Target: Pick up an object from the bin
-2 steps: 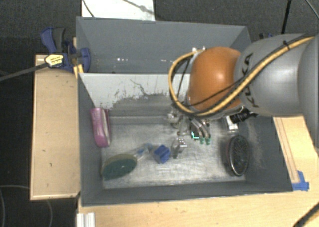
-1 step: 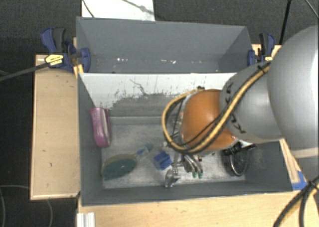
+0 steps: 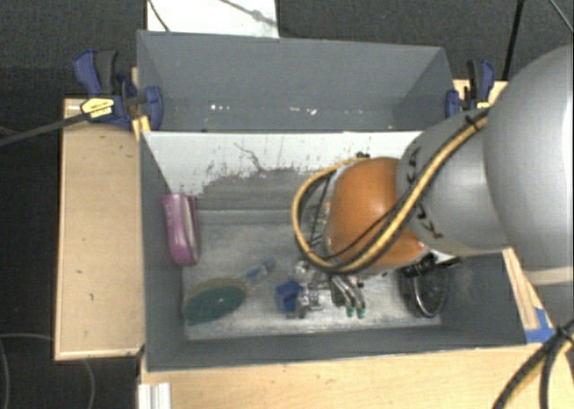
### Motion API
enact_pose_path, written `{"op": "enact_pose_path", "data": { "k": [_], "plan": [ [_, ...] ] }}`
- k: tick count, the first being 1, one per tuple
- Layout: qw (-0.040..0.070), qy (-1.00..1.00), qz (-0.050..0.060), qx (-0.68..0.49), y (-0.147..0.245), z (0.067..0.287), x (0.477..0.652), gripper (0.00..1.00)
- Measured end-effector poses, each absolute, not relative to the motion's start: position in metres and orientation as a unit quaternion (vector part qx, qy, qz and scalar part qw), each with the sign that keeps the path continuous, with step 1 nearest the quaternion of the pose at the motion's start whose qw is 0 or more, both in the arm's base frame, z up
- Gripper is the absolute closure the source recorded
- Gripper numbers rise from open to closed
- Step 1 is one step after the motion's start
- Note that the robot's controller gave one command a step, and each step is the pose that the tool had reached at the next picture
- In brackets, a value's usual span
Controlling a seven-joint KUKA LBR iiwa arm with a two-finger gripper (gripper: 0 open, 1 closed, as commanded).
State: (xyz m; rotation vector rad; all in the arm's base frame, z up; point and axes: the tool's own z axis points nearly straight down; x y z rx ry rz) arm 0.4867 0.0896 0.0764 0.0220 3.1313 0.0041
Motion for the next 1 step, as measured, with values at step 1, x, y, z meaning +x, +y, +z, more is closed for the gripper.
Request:
{"op": "enact_pose_path", "data": {
  "k": [1],
  "plan": [
    [0.005,0.996,0.001,0.086,0.071,0.2359,0.4958,1.0]
  ]
}}
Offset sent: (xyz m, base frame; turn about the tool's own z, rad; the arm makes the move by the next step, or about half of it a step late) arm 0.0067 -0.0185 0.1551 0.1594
